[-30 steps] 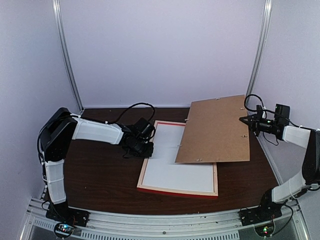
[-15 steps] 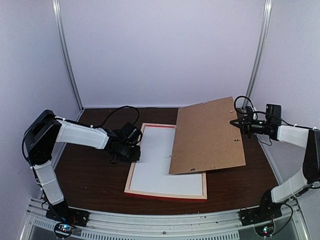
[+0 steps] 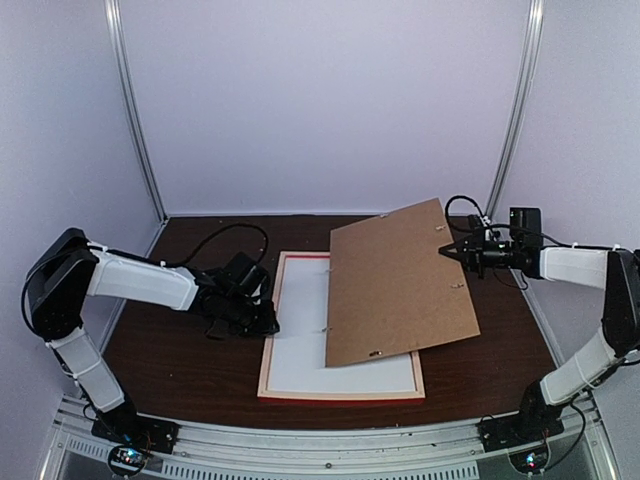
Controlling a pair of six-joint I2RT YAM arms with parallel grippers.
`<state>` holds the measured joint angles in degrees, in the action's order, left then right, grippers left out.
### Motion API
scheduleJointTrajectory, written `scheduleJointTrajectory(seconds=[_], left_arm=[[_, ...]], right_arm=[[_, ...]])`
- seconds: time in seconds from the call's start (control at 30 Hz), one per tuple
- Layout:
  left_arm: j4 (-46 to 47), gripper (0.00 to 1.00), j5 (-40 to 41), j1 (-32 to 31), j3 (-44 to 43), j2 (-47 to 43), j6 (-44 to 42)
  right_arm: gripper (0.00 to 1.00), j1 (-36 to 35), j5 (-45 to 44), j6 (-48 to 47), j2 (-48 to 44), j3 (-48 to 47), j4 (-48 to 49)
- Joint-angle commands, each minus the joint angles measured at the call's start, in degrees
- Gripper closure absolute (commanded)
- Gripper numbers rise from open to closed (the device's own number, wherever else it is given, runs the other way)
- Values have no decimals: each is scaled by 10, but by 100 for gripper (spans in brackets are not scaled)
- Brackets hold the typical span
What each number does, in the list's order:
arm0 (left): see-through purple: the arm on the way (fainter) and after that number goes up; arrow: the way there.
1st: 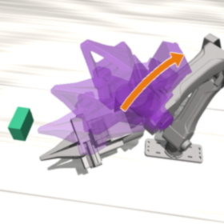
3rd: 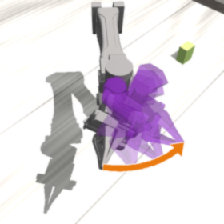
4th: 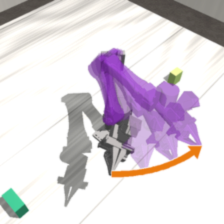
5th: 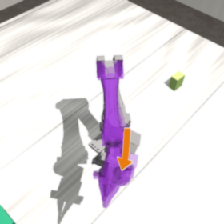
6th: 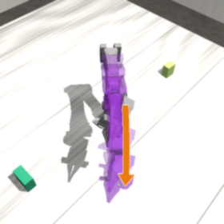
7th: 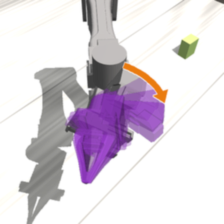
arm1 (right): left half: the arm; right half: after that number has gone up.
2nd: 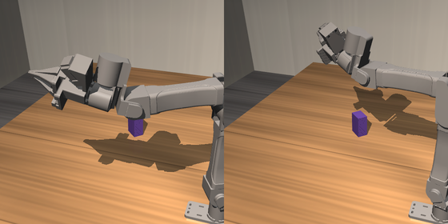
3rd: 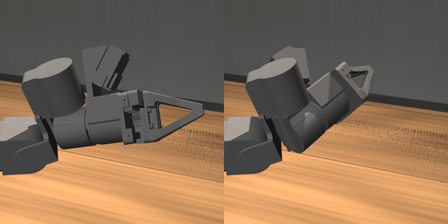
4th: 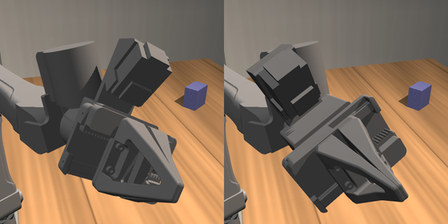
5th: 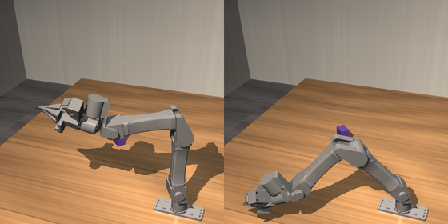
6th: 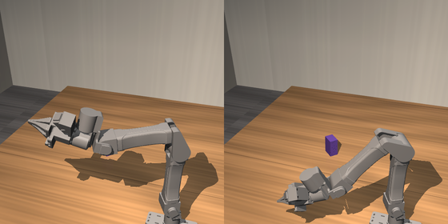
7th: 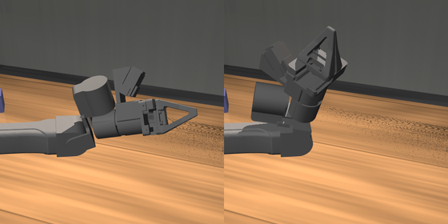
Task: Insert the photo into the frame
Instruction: Move the frame body to the center of the board, then press the fastener onto the backboard.
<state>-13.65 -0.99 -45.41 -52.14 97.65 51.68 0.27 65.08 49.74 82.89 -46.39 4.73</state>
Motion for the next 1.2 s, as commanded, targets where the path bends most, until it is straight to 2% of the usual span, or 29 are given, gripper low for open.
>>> scheduleJointTrajectory(seconds=[0.0,0.13,0.33,0.53,0.67,0.8,1.0,1.17], left_arm=[[51,68,-77,-4,15,-38,8],[49,61,-78,-3,36,-82,0],[-55,39,40,6,19,-162,-67],[-114,27,85,44,7,-200,-109],[-104,25,72,64,4,-208,-129],[-62,25,21,66,-12,-197,-182],[-67,24,-23,66,-79,-141,-239],[-67,24,-41,66,-126,-80,-255]], right_arm=[[100,-23,7,19,5,-23,51],[100,-45,7,36,16,-23,79],[100,-85,-5,73,23,-17,128],[100,-130,-26,125,42,-3,198],[100,-151,-32,167,65,10,267],[100,-169,-36,180,87,14,301],[100,-183,-45,186,112,15,323],[100,-187,-49,211,129,24,373]])
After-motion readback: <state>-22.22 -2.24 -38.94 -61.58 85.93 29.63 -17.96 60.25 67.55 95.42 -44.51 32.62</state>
